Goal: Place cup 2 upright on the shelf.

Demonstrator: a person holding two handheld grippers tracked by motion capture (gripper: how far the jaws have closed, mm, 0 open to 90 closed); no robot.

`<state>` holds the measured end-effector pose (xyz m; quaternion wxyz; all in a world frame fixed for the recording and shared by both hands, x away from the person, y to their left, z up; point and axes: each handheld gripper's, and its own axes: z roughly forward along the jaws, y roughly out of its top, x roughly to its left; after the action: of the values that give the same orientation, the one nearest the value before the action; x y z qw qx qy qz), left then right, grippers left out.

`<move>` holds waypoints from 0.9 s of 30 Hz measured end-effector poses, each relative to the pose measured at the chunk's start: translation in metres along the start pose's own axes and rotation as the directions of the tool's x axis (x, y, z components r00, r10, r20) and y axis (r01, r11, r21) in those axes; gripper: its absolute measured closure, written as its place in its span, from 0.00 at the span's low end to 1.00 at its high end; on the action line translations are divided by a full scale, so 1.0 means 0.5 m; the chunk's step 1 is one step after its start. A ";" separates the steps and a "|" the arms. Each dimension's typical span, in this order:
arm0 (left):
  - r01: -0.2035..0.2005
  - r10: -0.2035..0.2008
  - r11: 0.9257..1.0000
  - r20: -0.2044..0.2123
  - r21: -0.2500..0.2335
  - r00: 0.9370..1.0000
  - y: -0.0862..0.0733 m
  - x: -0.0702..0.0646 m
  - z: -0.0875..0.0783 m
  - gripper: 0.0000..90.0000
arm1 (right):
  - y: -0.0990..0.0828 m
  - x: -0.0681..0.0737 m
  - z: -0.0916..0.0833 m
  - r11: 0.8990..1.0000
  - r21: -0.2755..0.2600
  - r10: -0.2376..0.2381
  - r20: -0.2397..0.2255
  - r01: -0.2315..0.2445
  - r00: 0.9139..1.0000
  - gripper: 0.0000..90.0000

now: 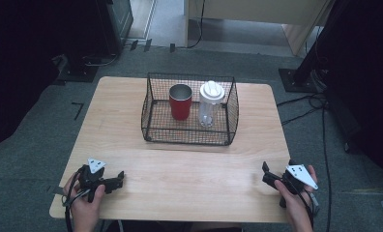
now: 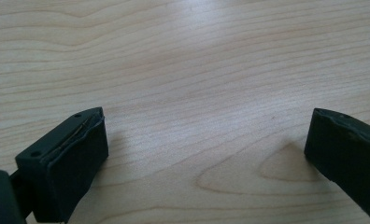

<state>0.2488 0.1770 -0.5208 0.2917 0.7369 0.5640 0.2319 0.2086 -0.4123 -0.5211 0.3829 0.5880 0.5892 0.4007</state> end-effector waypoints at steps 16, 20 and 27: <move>0.000 0.000 1.000 0.000 0.000 1.000 0.000 0.000 0.000 0.00 | -0.005 -0.009 0.005 0.970 0.239 -0.041 -0.006 0.041 0.999 0.16; 0.001 -0.001 1.000 0.000 0.000 1.000 0.000 0.000 0.000 0.00 | -0.008 -0.012 0.005 0.958 0.286 -0.024 -0.008 0.025 1.000 0.16; 0.000 0.000 1.000 0.001 0.000 1.000 0.000 0.000 0.000 0.00 | -0.013 -0.020 0.002 0.942 0.336 0.002 -0.005 0.000 1.000 0.13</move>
<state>0.2488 0.1769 -0.5208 0.2919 0.7370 0.5639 0.2317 0.2074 -0.4222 -0.5276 0.2751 0.6438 0.6497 0.2961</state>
